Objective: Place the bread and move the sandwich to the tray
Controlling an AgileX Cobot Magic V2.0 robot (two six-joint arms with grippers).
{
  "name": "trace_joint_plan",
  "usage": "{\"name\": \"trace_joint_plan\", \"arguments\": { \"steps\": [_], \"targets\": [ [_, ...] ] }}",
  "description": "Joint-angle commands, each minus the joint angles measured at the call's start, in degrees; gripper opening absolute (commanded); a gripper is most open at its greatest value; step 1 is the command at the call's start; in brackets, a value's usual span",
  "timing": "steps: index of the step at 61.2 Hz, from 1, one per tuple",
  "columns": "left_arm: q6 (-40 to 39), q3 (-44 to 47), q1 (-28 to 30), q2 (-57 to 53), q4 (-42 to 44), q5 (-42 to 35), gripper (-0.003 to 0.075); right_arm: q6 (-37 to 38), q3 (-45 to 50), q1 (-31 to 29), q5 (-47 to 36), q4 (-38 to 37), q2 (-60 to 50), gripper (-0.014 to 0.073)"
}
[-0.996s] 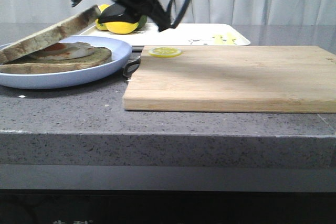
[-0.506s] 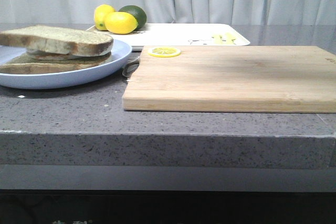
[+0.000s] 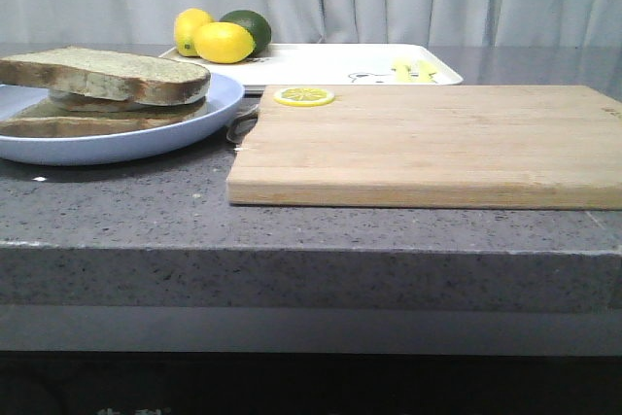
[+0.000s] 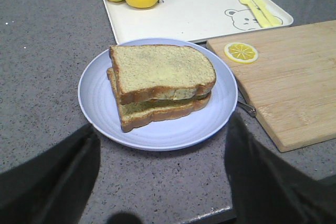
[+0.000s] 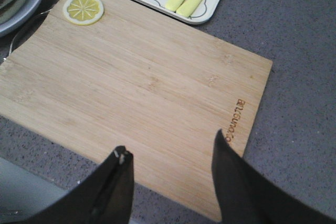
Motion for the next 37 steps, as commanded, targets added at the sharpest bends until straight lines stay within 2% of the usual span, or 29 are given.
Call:
{"name": "trace_joint_plan", "arguments": {
  "steps": [1,14,21,37],
  "targets": [
    [-0.1,-2.1,-0.3,0.7,0.0,-4.7,0.0494,0.3,2.8,-0.2,-5.0,0.9,-6.5,0.0374],
    [-0.1,-2.1,-0.3,0.7,0.0,-4.7,0.0494,0.3,13.0,-0.2,-5.4,5.5,-18.7,0.0374],
    [-0.1,-2.1,-0.3,0.7,0.0,-4.6,0.0494,0.3,17.4,-0.2,-6.3,5.4,-23.6,0.0374],
    [-0.1,-1.7,-0.3,2.6,0.0,-2.7,0.0494,0.3,21.2,-0.2,-8.6,4.9,-27.2,0.0374]
  ]
}}
